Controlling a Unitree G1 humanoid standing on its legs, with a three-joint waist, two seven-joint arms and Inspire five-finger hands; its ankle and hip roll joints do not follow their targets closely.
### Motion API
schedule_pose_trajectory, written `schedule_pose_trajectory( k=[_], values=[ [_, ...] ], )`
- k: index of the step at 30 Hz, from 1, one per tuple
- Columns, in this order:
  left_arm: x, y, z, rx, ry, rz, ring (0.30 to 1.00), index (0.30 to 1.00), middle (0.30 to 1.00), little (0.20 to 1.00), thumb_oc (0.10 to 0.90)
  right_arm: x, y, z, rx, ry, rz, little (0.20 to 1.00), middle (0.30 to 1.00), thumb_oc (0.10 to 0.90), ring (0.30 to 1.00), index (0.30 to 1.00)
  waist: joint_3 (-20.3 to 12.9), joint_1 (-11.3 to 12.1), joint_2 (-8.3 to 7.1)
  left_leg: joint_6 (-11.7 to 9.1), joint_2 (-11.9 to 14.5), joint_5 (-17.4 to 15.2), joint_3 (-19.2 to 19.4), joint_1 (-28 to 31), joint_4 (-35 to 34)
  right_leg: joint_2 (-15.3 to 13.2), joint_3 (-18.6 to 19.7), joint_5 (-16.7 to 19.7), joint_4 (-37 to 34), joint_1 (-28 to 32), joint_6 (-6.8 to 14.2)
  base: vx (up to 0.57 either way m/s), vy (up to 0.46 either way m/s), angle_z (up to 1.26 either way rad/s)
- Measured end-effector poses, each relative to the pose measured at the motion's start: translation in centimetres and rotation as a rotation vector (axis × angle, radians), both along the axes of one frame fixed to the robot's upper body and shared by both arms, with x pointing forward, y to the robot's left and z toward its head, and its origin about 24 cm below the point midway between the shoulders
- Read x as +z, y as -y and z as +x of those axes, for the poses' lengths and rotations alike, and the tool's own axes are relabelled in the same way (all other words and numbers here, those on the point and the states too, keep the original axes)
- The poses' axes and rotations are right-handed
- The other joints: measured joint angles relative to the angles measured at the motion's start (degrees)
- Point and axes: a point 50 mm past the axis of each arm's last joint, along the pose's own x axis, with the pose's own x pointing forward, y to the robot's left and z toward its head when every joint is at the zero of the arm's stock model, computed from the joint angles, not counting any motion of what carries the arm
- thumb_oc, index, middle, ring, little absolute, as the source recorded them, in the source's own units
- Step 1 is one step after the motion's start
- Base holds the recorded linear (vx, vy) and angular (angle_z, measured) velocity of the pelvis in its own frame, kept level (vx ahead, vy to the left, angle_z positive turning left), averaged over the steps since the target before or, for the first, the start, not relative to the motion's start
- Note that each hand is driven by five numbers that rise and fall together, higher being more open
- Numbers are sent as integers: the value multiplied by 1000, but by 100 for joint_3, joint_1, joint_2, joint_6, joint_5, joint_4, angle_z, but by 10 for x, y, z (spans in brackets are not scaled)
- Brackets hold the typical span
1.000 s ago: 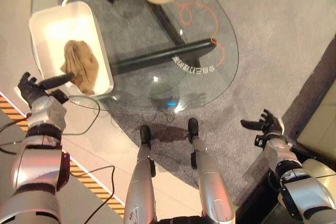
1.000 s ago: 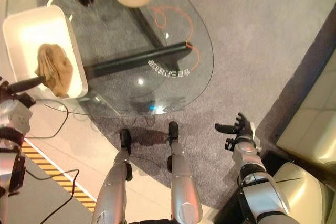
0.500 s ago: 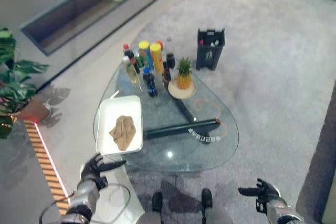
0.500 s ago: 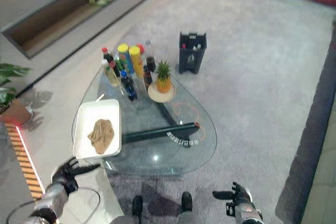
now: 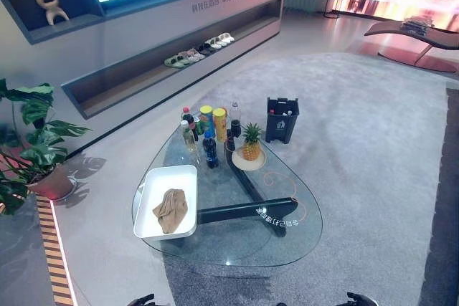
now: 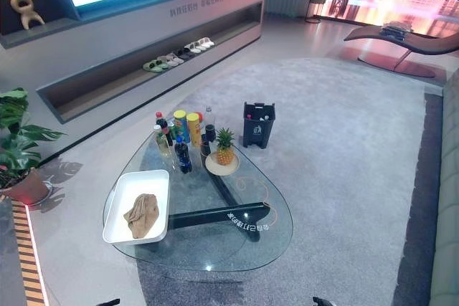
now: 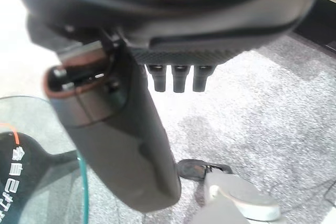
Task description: Wipe the table with a cloth and put it in the basket.
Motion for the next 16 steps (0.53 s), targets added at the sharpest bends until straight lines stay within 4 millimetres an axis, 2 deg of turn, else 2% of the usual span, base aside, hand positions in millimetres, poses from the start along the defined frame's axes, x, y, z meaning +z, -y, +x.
schedule_pose_trajectory(
  k=[16],
  values=[
    [-2, 5, -1, -31, -15, -9, 900, 900, 900, 900, 800, -1, -1, -2, 35, -16, -2, 900, 900, 800, 900, 900, 16, 8, -46, 24, 11, 17, -53, 69, 5, 11, -72, -6, 0, 72, -14, 15, -4, 2]
  ],
)
